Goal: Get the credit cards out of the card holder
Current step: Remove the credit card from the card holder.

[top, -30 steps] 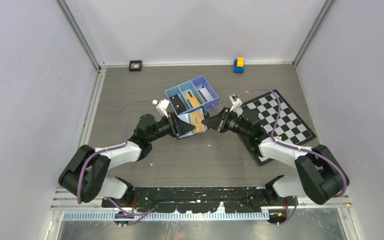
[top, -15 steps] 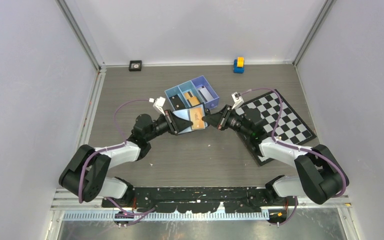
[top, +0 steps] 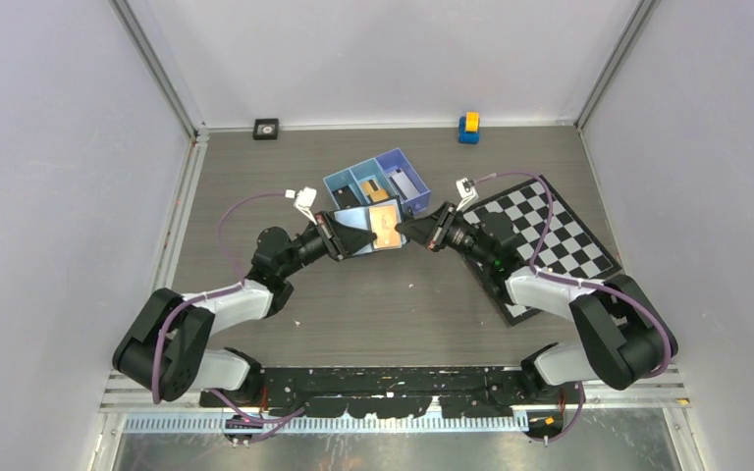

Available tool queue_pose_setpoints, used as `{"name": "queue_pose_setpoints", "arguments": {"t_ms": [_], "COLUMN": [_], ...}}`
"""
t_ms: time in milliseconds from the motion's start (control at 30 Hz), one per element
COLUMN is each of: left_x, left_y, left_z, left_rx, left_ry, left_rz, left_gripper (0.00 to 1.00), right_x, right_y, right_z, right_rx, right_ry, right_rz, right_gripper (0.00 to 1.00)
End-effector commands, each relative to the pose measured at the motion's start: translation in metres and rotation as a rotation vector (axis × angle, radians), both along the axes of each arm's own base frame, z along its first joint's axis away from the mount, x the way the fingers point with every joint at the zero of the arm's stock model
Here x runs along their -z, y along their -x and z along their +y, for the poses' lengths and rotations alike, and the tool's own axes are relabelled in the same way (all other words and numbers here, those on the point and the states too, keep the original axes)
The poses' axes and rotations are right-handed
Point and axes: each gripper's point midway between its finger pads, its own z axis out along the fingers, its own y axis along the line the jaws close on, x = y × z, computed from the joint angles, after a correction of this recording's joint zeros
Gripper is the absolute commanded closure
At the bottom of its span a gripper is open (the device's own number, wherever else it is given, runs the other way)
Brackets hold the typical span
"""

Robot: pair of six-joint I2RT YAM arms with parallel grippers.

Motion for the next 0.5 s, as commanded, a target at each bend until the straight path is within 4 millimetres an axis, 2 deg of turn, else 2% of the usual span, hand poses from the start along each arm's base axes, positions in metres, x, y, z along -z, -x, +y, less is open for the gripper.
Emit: {"name": "queue_pose_setpoints", "arguments": {"t_ms": [0,133,300,367,467], "left_x": [-0.059,-0.067,-0.073,-0.075,-0.071], "left_y": [0.034,0.04,0.045,0.046,0.043], "left_z": [-0.012,-0.011,-0.01,-0.01,-0.011], "left_rx": [0.159,0.18,0.196,0.201,0.193], "left_ry": [0.132,0.153,0.172,0.177,0.168], "left_rz": [-0.203,-0.225,-0.23,-0.235,-0.224], "left_gripper": [0.81,0.77,0.78,0.83,1.0], "right_x": [-0.002,-0.002,0.0,0.001,0.003], "right_y": [0.01,0.01,0.01,0.008,0.008], "right_z": [0.013,0.015,0.016,0.016,0.017], "right_rx": [-0.08,-0.092,-0.095,-0.091,-0.092], "right_ry": [-0.009,-0.021,-0.019,-0.014,-0.011], "right_rz": [-0.012,-0.008,-0.003,0.003,0.006], "right_gripper": [0.99,0.99,1.0,0.99,1.0]}}
